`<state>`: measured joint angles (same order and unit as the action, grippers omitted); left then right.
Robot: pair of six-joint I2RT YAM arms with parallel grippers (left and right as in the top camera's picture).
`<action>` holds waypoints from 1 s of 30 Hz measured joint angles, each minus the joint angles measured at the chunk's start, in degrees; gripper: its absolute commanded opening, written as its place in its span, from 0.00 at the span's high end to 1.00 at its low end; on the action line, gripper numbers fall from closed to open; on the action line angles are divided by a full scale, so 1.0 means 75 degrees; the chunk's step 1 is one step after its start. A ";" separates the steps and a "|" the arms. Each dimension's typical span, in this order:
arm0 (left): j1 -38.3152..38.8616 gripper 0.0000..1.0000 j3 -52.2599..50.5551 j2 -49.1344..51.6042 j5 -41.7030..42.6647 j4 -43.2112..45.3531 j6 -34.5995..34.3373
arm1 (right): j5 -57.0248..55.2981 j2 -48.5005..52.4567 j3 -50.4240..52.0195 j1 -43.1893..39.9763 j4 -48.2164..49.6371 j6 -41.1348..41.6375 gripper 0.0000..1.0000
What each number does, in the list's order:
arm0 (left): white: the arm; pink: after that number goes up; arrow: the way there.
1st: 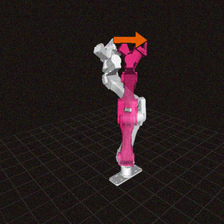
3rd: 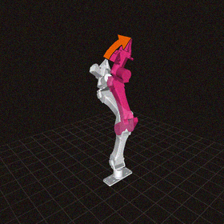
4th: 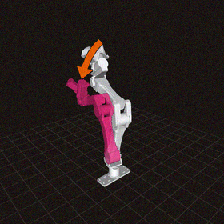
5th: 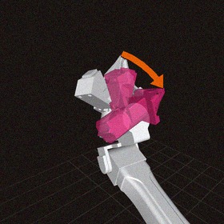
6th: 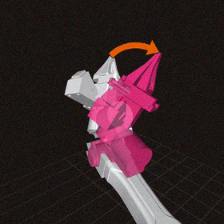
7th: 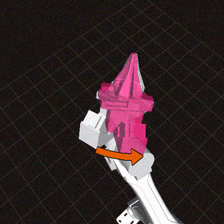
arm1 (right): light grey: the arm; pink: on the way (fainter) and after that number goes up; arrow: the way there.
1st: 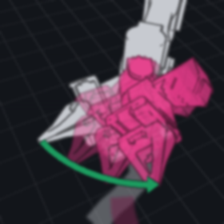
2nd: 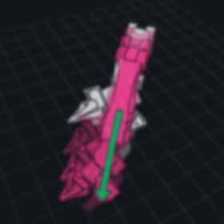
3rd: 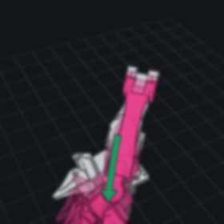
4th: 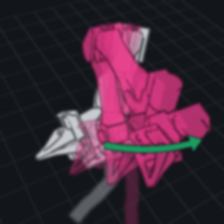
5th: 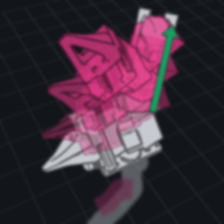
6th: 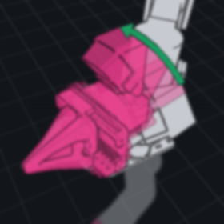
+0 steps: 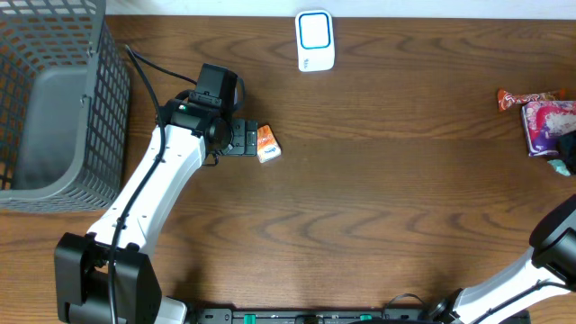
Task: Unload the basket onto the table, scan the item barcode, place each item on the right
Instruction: 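Carry the green pouch to the far right and drop it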
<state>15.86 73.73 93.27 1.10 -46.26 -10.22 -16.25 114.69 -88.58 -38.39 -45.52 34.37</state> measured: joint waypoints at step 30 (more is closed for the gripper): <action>0.0000 0.02 0.0000 0.0000 0.0000 0.0003 0.0000 | 0.2168 -0.1947 0.0032 0.0466 0.0297 0.0143 0.49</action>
<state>15.86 73.73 93.27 1.10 -46.24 -10.22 0.01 100.09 -88.33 -34.89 -43.29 35.44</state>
